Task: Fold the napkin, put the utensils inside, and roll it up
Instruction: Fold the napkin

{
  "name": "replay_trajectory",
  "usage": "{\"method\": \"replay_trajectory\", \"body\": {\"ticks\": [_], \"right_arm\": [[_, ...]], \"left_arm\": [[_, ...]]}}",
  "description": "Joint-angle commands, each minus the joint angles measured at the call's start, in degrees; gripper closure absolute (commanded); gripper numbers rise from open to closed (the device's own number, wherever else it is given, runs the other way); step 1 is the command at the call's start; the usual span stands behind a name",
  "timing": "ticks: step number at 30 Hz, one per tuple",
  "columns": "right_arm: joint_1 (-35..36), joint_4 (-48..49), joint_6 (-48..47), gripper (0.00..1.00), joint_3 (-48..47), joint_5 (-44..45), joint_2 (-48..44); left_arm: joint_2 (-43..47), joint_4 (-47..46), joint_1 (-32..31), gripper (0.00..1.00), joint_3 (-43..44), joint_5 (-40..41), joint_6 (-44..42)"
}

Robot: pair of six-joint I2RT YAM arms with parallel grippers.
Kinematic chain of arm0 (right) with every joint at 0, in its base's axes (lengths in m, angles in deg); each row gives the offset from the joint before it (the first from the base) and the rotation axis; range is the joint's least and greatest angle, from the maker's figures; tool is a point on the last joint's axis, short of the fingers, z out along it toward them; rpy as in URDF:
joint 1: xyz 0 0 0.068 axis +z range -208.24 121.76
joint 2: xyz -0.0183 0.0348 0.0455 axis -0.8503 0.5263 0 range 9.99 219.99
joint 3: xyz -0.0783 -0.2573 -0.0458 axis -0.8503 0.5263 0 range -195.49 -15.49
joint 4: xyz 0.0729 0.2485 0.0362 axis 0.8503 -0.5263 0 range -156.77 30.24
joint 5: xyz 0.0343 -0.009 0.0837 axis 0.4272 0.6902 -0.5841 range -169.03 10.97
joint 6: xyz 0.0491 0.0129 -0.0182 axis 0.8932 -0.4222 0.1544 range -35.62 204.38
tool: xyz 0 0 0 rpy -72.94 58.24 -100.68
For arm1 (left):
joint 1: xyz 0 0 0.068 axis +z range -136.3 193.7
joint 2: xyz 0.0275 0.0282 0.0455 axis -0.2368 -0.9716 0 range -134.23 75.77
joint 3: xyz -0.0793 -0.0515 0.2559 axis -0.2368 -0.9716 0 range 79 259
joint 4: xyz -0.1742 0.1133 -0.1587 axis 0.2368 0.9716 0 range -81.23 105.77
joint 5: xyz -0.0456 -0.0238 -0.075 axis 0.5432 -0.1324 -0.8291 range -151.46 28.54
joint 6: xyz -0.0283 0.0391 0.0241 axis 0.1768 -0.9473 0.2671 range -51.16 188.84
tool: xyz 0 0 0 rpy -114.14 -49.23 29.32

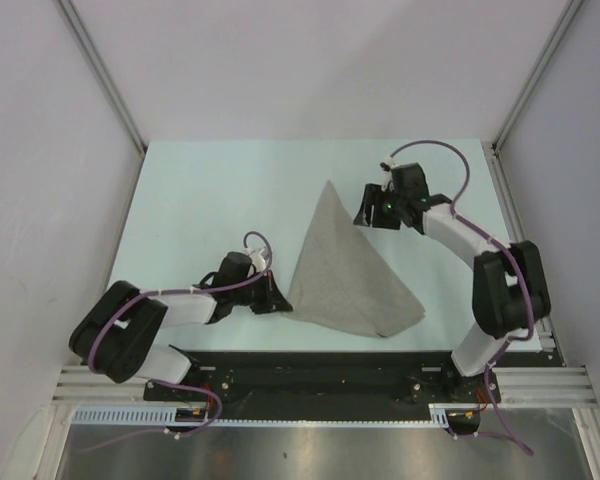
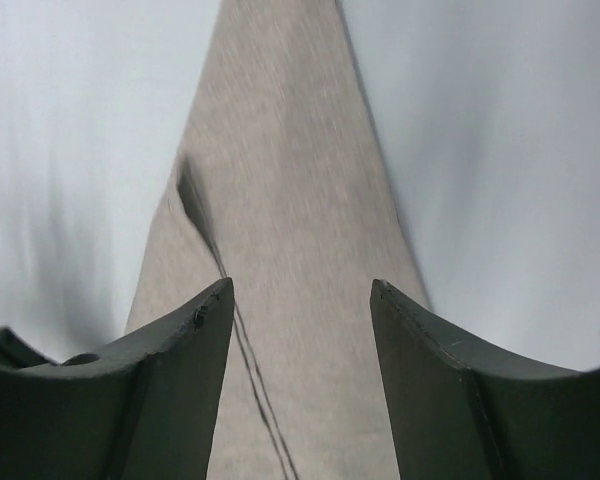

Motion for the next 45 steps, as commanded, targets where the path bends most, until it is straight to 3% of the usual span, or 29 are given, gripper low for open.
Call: {"method": "replay_trajectory", "body": {"ticks": [1,2,3,5,6,10,16,21,25,29,37,45], "right_arm": [[2.54,2.14,-3.24,0.38,-13.01,2.62,9.03],[2.89,2.40,-3.60,0.38,-15.04,2.70,13.14],[3.42,2.40,-4.12,0.38,-19.50,2.53,15.01],[3.68,1.09,-5.53,0.38,-24.26,2.18,21.23],[3.95,0.82,-6.05,0.37,-26.72,2.09,23.36],[4.04,-0.49,-9.21,0.37,-37.18,1.38,31.19],[3.95,-1.81,-12.12,0.37,-45.80,0.94,39.54],[3.69,-3.66,-13.18,0.39,-51.26,0.86,44.90],[3.60,-5.85,-13.62,0.43,-55.30,1.12,47.98],[3.86,-8.14,-13.88,0.49,-59.70,1.65,51.15],[4.30,-10.08,-14.32,0.54,-63.49,2.00,54.49],[5.09,-9.20,-14.85,0.61,-63.49,0.95,55.37]], "left_arm": [[5.39,3.52,-0.33,0.97,-2.09,0.15,-0.30],[6.01,5.18,-0.33,0.92,-1.92,0.32,-0.92],[7.50,6.33,-0.33,0.75,-1.75,0.59,-1.18],[9.26,9.22,-0.33,0.60,-1.05,1.82,-1.62],[10.05,10.46,-0.33,0.44,-0.78,2.43,-1.80],[15.49,17.75,-0.33,0.23,2.81,6.64,-2.59],[20.78,27.94,0.55,0.15,8.52,10.17,-4.78],[25.17,34.19,4.77,0.07,15.64,5.70,-8.56],[26.58,43.66,8.63,0.02,28.53,7.26,-17.41],[25.44,46.42,13.37,0.00,36.74,8.06,-22.62],[24.47,42.21,17.86,0.00,36.06,7.10,-23.07],[23.51,40.01,18.48,0.00,33.86,7.97,-24.39]]}}
